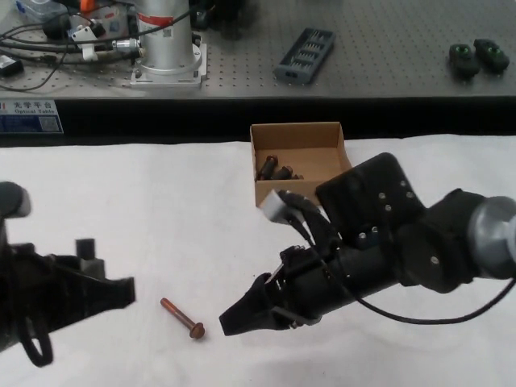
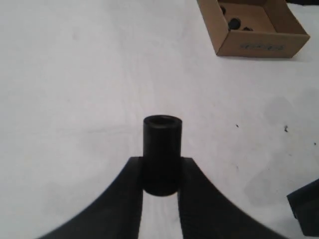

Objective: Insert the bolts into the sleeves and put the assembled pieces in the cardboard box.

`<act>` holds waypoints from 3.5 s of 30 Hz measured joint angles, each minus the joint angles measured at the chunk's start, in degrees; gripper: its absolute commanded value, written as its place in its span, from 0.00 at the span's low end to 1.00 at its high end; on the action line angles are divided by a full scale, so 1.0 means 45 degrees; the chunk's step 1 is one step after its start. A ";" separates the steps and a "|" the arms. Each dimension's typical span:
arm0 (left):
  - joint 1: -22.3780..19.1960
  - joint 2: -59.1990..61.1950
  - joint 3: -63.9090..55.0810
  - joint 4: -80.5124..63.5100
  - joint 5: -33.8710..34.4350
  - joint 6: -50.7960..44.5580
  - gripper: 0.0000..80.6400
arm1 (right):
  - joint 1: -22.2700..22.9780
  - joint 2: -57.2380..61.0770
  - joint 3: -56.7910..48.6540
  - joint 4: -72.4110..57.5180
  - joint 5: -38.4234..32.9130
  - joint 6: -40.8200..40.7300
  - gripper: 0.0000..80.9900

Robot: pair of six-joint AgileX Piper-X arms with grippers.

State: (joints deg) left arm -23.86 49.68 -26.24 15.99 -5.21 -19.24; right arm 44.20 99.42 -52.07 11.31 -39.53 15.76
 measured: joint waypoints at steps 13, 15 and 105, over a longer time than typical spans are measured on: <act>0.1470 -0.0199 0.0000 -0.0050 0.0768 0.1133 0.05 | 0.0505 0.1753 -0.2073 0.1168 0.1203 -0.2106 0.32; 0.1576 -0.0199 0.0000 -0.0050 0.0900 0.1188 0.05 | 0.0608 0.2038 -0.2379 0.1360 0.1486 -0.2309 0.34; 0.3504 -0.0199 0.0000 -0.0372 0.1968 0.1931 0.05 | 0.2061 -0.2283 -0.0752 1.0603 1.0169 -0.9726 0.24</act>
State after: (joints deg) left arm -8.09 48.79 -26.24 14.32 3.65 -10.55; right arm 53.48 89.15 -55.45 59.03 6.23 -28.01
